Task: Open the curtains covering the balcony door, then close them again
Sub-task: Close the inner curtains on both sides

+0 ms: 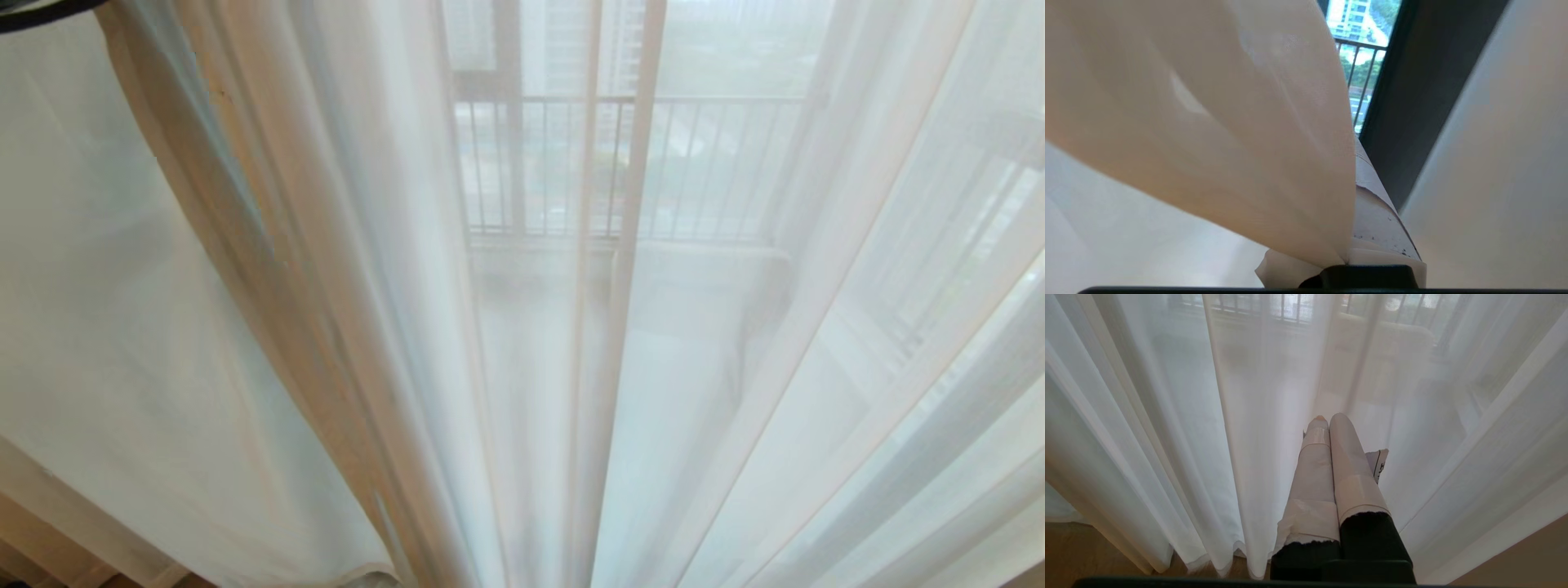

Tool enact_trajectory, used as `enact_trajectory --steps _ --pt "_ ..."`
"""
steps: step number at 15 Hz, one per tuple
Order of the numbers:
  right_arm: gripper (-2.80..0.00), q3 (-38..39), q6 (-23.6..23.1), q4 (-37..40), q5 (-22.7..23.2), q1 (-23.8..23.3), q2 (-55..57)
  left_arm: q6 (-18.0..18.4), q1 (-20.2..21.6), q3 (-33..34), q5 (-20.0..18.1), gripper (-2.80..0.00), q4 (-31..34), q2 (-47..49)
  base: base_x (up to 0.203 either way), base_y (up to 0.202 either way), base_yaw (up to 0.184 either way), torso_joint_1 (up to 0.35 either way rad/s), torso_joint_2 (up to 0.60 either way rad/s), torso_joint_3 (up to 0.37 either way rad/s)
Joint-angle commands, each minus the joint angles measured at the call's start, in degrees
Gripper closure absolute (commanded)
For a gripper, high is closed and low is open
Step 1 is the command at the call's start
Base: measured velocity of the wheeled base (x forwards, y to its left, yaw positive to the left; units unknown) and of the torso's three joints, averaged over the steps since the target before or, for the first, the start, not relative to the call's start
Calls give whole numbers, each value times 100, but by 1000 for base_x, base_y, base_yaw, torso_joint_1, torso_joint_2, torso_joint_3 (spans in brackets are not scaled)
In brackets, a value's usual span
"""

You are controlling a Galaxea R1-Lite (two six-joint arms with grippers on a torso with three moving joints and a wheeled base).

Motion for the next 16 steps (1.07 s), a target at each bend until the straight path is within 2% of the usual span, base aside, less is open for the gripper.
enact_trajectory --steps 1,9,16 --pt "0 0 -4 7 4 2 0 -8 -145 16 33 0 3 -216 0 0 0 0 0 0" --pt "0 0 -4 7 4 2 0 10 -249 597 28 0 3 -971 0 0 0 0 0 0" --pt "0 0 -4 -2 4 2 0 141 -740 977 26 0 11 -1521 0 0 0 0 0 0"
